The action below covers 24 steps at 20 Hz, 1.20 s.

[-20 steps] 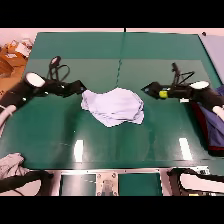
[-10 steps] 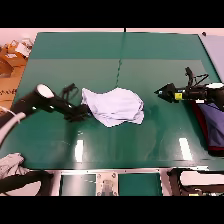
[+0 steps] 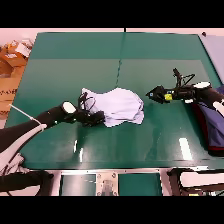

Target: Fold the shirts.

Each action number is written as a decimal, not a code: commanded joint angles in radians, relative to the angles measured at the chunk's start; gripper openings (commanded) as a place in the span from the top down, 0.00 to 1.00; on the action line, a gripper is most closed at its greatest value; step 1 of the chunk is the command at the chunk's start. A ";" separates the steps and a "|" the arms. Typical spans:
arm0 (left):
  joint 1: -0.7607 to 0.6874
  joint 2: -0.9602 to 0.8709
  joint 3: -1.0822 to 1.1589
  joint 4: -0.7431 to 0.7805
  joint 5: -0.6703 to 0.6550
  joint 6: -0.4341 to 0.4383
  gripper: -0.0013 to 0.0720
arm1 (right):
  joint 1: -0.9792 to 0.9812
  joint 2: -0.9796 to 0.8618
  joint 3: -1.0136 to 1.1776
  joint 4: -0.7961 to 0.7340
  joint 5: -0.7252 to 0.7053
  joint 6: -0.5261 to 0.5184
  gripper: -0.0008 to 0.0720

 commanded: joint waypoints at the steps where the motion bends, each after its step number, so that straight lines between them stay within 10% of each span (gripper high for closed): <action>1: -0.020 -0.032 -0.001 -0.012 0.011 0.034 0.94 | 0.005 -0.001 0.002 0.004 -0.011 0.000 0.44; 8: 0.303 0.095 0.024 0.373 -0.402 0.010 0.94 | -0.006 -0.002 -0.011 0.002 -0.010 0.001 0.44; 24: 0.516 0.145 0.024 0.410 -0.405 0.093 0.94 | 0.487 -0.005 -0.197 0.209 -0.212 -0.034 0.44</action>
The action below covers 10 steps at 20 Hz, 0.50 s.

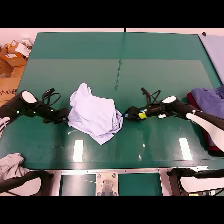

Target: Fold the shirts.

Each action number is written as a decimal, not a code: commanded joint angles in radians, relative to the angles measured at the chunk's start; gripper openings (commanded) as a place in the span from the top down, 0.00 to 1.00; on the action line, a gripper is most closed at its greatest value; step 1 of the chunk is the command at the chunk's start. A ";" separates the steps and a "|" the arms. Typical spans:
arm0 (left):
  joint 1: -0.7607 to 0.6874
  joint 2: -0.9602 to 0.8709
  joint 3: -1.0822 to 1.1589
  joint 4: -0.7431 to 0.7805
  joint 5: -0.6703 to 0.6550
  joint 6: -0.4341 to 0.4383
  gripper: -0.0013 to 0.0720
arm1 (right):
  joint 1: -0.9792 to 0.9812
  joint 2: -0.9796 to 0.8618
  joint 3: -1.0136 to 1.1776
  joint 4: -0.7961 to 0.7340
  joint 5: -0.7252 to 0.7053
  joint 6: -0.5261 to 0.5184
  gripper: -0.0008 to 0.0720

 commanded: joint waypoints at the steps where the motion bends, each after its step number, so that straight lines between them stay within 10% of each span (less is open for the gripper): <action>1: 0.004 0.001 0.001 0.002 -0.012 0.006 0.94 | 0.118 -0.001 0.039 0.087 -0.102 -0.003 0.49; 4: 0.004 0.001 0.010 0.008 -0.056 0.048 0.94 | 0.141 0.000 0.107 0.087 -0.099 0.000 0.97; 10: 0.003 0.165 0.349 0.043 -0.233 0.047 0.94 | -0.041 0.232 0.331 0.086 0.052 0.064 0.97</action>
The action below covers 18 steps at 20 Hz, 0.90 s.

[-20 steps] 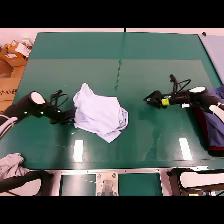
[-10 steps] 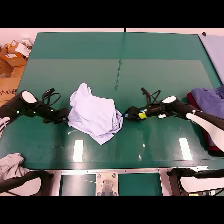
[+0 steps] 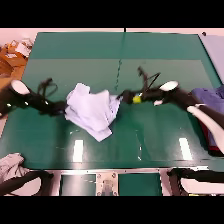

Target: Fold the shirts.

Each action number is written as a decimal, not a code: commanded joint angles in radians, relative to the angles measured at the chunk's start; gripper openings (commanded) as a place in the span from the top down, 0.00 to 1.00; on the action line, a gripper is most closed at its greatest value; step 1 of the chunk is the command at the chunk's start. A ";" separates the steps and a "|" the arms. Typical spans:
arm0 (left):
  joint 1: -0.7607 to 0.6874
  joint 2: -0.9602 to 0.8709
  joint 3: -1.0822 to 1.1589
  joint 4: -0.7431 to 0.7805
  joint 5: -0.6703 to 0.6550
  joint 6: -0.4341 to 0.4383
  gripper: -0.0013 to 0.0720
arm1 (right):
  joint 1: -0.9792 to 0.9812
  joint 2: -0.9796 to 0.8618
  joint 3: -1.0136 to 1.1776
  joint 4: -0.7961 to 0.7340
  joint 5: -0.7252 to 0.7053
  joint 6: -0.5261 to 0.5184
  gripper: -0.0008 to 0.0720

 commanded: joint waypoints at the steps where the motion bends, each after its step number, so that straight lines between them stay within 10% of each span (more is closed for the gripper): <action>1: 0.000 0.129 0.252 0.010 -0.066 0.003 0.94 | -0.126 0.206 0.151 0.010 0.052 0.061 0.97; 10: 0.000 0.327 1.106 -0.153 0.078 0.033 0.94 | -0.520 0.709 0.634 -0.006 -0.016 0.107 0.97; 18: 0.000 0.326 1.086 -0.153 0.082 0.040 0.94 | -0.663 0.688 0.656 -0.020 0.015 0.136 0.97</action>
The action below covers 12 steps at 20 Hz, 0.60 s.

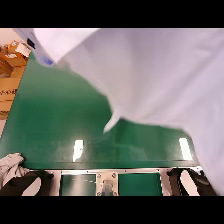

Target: Fold the shirts.

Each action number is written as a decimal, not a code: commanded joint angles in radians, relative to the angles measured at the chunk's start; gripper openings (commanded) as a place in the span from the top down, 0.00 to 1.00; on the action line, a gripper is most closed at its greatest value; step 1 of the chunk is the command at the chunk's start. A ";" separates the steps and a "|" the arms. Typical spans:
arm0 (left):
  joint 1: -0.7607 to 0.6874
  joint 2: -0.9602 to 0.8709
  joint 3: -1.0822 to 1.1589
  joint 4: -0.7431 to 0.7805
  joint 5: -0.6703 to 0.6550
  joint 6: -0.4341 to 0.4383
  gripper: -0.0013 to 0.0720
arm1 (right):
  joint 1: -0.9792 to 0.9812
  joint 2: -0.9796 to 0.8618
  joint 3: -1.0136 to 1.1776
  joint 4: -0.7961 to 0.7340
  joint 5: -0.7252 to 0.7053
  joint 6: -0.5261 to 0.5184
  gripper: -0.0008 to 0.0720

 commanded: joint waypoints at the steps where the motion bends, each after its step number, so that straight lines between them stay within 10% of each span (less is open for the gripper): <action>1: 0.001 0.002 -0.075 0.002 0.021 0.003 0.94 | -0.026 -0.044 -0.037 -0.004 0.068 0.009 0.97; 12: -0.098 -0.484 -0.500 -0.043 0.188 0.112 0.94 | 0.391 -0.583 -0.527 -0.003 -0.067 -0.195 0.97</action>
